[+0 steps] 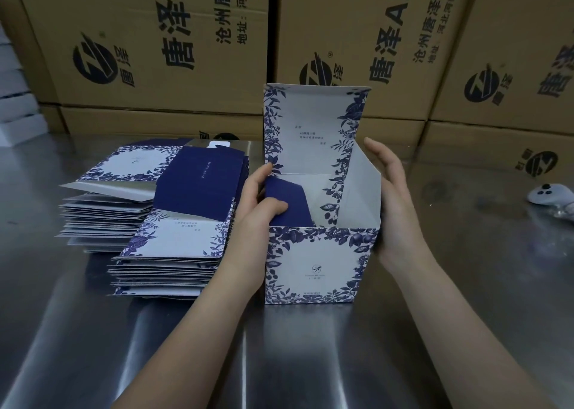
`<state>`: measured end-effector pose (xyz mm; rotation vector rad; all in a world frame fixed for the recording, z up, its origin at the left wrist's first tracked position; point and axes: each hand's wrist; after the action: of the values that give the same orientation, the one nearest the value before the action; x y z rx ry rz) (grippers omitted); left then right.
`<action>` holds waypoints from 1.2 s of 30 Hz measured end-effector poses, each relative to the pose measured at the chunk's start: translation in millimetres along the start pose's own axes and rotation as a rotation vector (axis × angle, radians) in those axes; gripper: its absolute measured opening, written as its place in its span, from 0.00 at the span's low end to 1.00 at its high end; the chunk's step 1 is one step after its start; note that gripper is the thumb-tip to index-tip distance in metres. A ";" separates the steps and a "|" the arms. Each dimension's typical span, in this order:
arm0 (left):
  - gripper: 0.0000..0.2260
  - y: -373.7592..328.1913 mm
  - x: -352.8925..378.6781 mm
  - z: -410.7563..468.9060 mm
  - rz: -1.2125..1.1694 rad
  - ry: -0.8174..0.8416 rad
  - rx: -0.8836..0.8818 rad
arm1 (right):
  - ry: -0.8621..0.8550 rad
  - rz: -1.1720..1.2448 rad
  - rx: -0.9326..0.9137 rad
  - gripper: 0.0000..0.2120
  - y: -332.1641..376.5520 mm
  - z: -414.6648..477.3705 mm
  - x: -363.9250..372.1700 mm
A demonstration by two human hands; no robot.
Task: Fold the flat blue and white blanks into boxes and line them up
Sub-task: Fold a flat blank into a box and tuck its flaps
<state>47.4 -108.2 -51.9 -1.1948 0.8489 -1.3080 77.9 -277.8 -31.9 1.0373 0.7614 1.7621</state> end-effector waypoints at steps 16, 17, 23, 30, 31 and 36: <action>0.38 -14.5 4.5 18.5 0.269 0.008 -0.152 | 0.126 0.010 0.083 0.22 2.7 13.9 -1.9; 0.38 -15.2 5.0 19.7 0.274 0.001 -0.159 | 0.122 0.013 0.105 0.23 1.0 15.5 -3.0; 0.37 -8.9 2.4 15.2 0.195 -0.002 -0.122 | 0.095 -0.023 0.222 0.31 -11.2 16.0 -8.0; 0.18 3.7 2.1 5.5 -0.027 0.016 -0.065 | 0.016 0.102 0.360 0.14 -11.8 13.1 -12.0; 0.17 2.6 3.4 5.2 -0.034 0.017 -0.062 | 0.009 0.105 0.378 0.14 -13.0 13.4 -12.3; 0.22 -5.7 4.0 11.6 0.087 -0.049 -0.084 | 0.024 0.097 0.388 0.19 -13.2 13.9 -9.3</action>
<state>57.5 -109.5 -43.1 -1.2374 0.9179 -1.1776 97.6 -280.6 -39.6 1.3284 1.1140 1.7496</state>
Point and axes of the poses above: each hand's wrist, its own z-axis towards the middle knuckle, its own x-axis out of the palm, y = z × x, and after that the axes turned 9 degrees about z, right-handed
